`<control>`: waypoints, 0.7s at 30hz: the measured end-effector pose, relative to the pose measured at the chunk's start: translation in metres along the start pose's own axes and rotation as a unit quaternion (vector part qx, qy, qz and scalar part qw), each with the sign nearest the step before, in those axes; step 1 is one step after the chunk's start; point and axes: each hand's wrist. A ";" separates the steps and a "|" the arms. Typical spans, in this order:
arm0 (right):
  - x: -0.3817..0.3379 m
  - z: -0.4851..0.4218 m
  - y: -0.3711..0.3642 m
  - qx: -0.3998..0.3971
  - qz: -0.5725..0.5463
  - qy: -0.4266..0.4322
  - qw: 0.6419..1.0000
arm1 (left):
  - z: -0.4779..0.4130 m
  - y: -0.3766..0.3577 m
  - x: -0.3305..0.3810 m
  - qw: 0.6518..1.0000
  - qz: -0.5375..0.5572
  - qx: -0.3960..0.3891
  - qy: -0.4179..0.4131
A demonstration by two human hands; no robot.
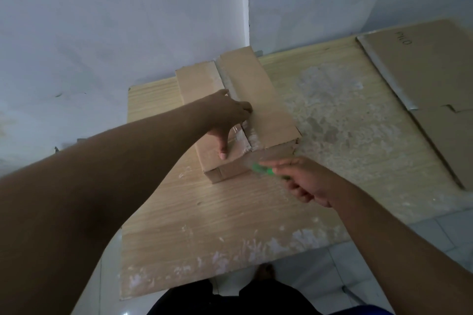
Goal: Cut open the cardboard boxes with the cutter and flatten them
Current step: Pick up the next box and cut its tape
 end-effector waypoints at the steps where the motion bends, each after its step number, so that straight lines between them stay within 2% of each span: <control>1: 0.007 0.003 -0.004 -0.005 0.035 -0.001 0.999 | 0.001 0.000 -0.002 1.000 0.007 0.003 0.002; 2: 0.015 0.004 -0.008 0.007 0.035 0.009 0.999 | 0.001 -0.001 -0.004 1.000 0.015 0.006 0.002; 6: 0.034 0.013 -0.013 0.118 -0.146 0.091 0.978 | 0.009 -0.013 -0.010 0.997 0.066 0.037 -0.002; 9: 0.020 0.006 -0.017 0.172 -0.153 0.138 0.963 | 0.021 -0.020 -0.008 0.988 0.131 0.076 -0.005; 12: -0.003 -0.013 -0.022 0.208 -0.084 0.161 0.961 | 0.035 -0.029 -0.006 0.981 0.155 0.115 0.001; 16: -0.017 -0.036 -0.021 0.231 0.085 0.116 0.962 | 0.051 -0.039 0.000 0.968 0.201 0.149 0.010; 21: -0.013 -0.043 -0.031 0.257 0.256 0.097 0.927 | 0.042 -0.073 0.012 0.951 0.267 0.145 0.054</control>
Point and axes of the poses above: each hand's wrist, its own z-axis away from the middle knuckle, its own y-axis out of the back of the hand, x = y × z, and after that the axes turned 8 degrees about -x, right-handed
